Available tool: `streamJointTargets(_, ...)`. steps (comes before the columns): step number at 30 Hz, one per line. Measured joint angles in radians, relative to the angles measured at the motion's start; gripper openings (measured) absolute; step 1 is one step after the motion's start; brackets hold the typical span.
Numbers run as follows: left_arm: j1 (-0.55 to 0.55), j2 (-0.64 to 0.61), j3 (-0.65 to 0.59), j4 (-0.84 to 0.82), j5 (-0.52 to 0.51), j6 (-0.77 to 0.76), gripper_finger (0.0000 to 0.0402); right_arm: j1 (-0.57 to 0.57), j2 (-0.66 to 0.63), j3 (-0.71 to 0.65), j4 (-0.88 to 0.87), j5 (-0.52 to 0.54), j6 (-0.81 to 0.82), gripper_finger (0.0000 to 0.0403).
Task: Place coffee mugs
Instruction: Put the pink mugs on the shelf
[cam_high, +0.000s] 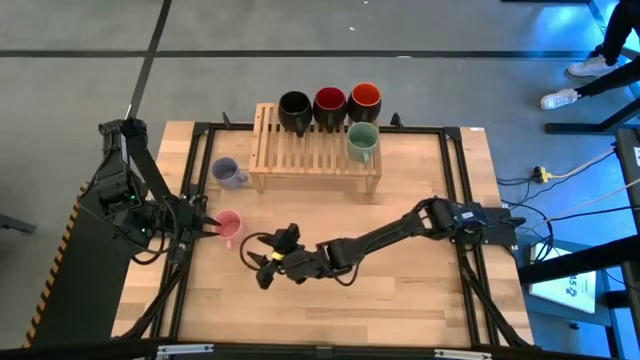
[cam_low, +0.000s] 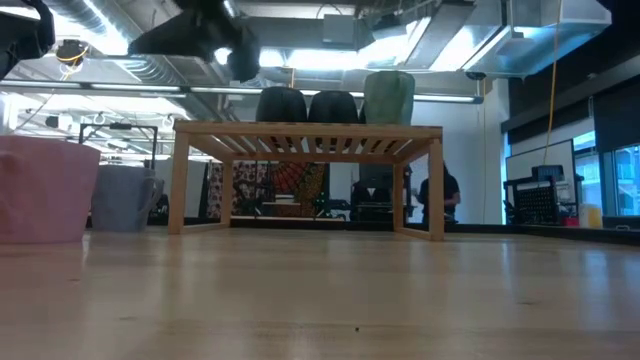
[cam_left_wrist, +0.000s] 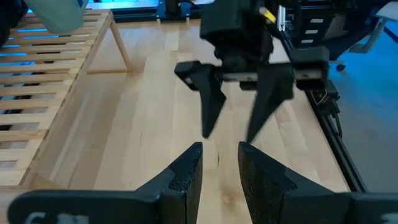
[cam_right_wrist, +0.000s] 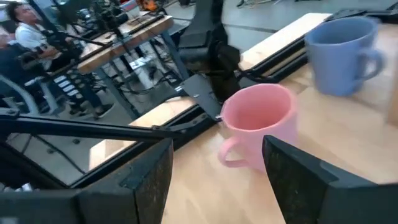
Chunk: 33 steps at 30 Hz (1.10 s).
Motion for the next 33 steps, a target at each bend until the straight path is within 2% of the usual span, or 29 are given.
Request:
streamJointTargets(4,0.0,0.0,0.0,0.0,0.0,0.0,0.0096,-0.005,0.074,0.111,-0.004,-0.071,-0.044,0.0234)
streamJointTargets(10,0.0,0.021,-0.009,0.008,0.009,-0.058,0.0096,-0.017,0.201,0.307,-0.123,-0.152,-0.115,0.0234)
streamJointTargets(17,0.0,0.062,-0.016,0.008,0.055,-0.053,0.0096,-0.021,0.302,0.441,-0.159,-0.163,-0.113,0.0234)
streamJointTargets(21,0.0,0.069,-0.016,0.022,0.063,-0.07,0.0096,-0.022,0.35,0.454,-0.116,-0.2,-0.103,0.0234)
streamJointTargets(25,0.0,0.088,-0.021,0.023,0.142,-0.175,0.0096,-0.02,0.369,0.448,-0.23,-0.206,-0.071,0.0234)
streamJointTargets(30,0.013,0.133,-0.064,0.017,0.231,-0.272,0.0096,-0.007,0.34,0.448,-0.276,-0.229,-0.055,0.0234)
streamJointTargets(33,0.052,0.15,-0.072,-0.061,0.274,-0.375,0.0097,0.006,0.301,0.449,-0.36,-0.231,-0.069,0.0234)
